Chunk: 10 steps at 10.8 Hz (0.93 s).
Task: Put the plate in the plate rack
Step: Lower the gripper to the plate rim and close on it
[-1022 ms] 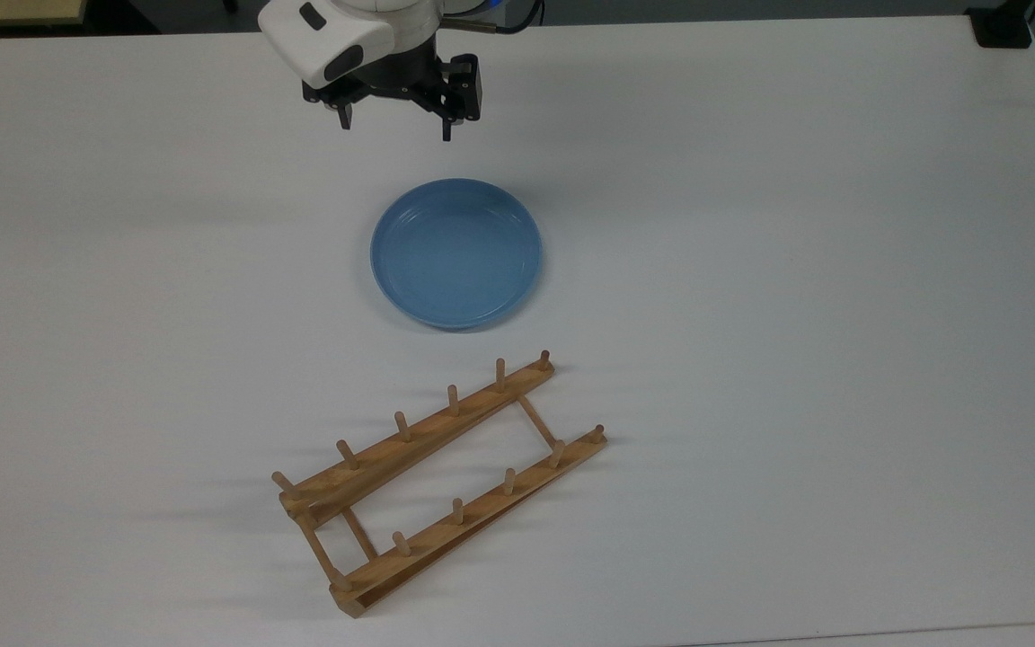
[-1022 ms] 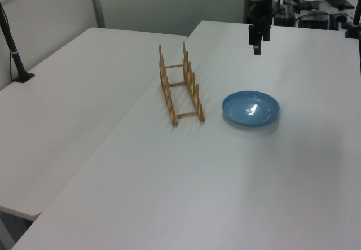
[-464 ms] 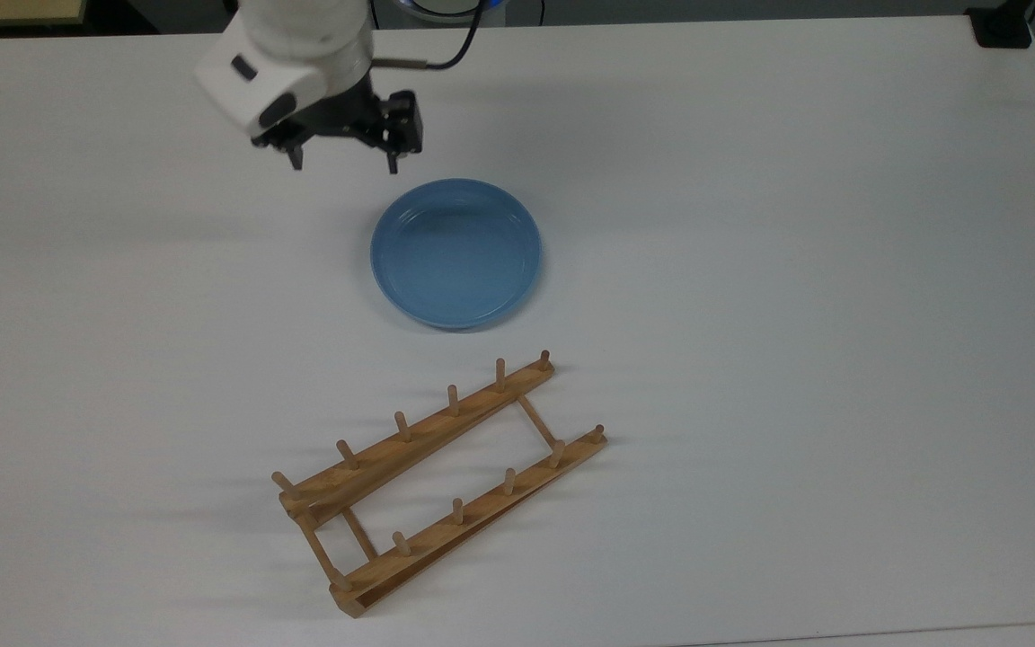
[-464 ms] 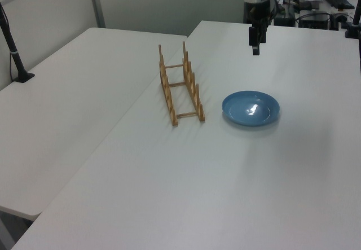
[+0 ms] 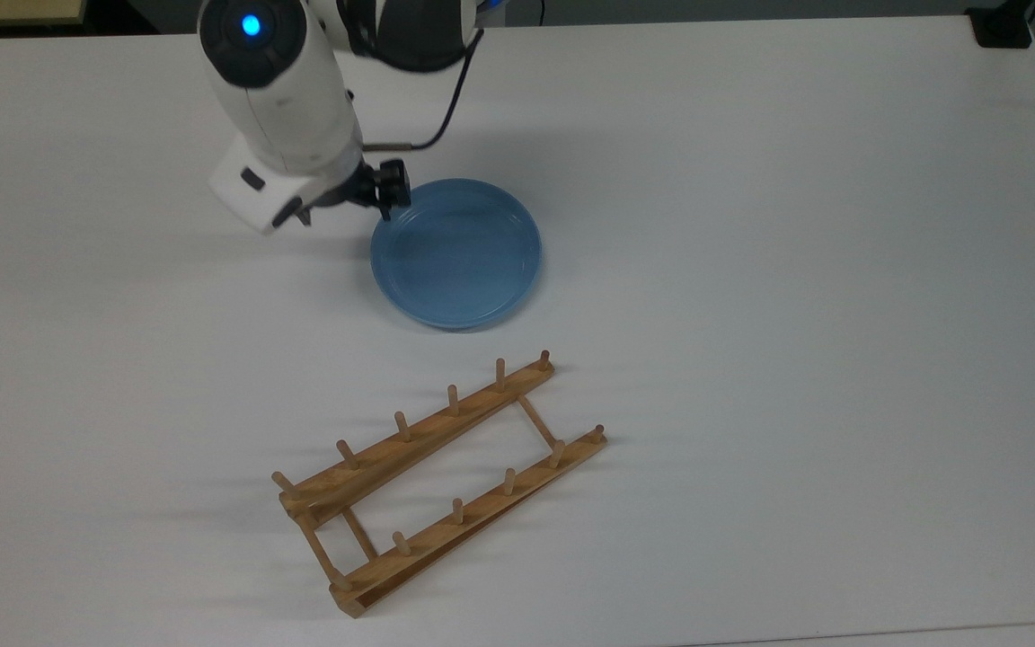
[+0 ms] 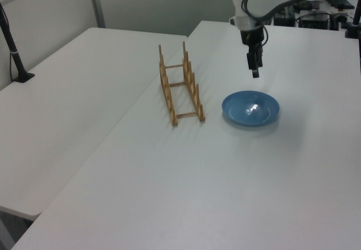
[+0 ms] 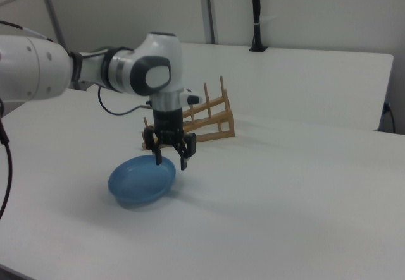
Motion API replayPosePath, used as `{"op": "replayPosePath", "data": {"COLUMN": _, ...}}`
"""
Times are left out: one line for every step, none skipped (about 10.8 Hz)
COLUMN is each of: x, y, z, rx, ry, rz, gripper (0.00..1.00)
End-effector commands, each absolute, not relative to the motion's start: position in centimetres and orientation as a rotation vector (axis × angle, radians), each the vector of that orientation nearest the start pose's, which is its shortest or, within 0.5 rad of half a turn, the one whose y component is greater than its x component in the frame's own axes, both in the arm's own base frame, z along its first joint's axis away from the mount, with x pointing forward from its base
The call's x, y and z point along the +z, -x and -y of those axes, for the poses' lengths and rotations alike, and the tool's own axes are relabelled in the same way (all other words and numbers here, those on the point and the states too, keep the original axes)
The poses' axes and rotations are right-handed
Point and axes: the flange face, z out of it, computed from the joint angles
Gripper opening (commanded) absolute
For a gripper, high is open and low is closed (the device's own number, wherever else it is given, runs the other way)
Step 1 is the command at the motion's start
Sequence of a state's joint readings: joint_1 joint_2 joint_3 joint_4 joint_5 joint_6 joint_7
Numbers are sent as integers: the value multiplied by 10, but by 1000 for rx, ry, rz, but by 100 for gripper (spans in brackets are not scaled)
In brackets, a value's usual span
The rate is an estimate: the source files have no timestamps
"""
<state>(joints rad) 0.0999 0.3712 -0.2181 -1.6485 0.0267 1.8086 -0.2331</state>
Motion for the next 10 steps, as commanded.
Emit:
{"op": "replayPosePath", "data": {"x": 353, "y": -643, "z": 54, "rx": 247, "ry": 3143, "rz": 217, "gripper": 77}}
{"op": "replayPosePath", "data": {"x": 343, "y": -645, "z": 48, "rx": 259, "ry": 3144, "rz": 232, "gripper": 70}}
{"op": "replayPosePath", "data": {"x": 339, "y": -645, "z": 41, "rx": 268, "ry": 3143, "rz": 248, "gripper": 66}}
{"op": "replayPosePath", "data": {"x": 332, "y": -645, "z": 40, "rx": 283, "ry": 3142, "rz": 251, "gripper": 64}}
{"op": "replayPosePath", "data": {"x": 323, "y": -648, "z": 35, "rx": 284, "ry": 3147, "rz": 257, "gripper": 60}}
{"op": "replayPosePath", "data": {"x": 316, "y": -650, "z": 31, "rx": 270, "ry": 3152, "rz": 261, "gripper": 57}}
{"op": "replayPosePath", "data": {"x": 312, "y": -651, "z": 27, "rx": 270, "ry": 3154, "rz": 272, "gripper": 54}}
{"op": "replayPosePath", "data": {"x": 310, "y": -651, "z": 27, "rx": 275, "ry": 3153, "rz": 272, "gripper": 51}}
{"op": "replayPosePath", "data": {"x": 310, "y": -651, "z": 27, "rx": 272, "ry": 3154, "rz": 272, "gripper": 46}}
{"op": "replayPosePath", "data": {"x": 310, "y": -651, "z": 27, "rx": 275, "ry": 3154, "rz": 275, "gripper": 36}}
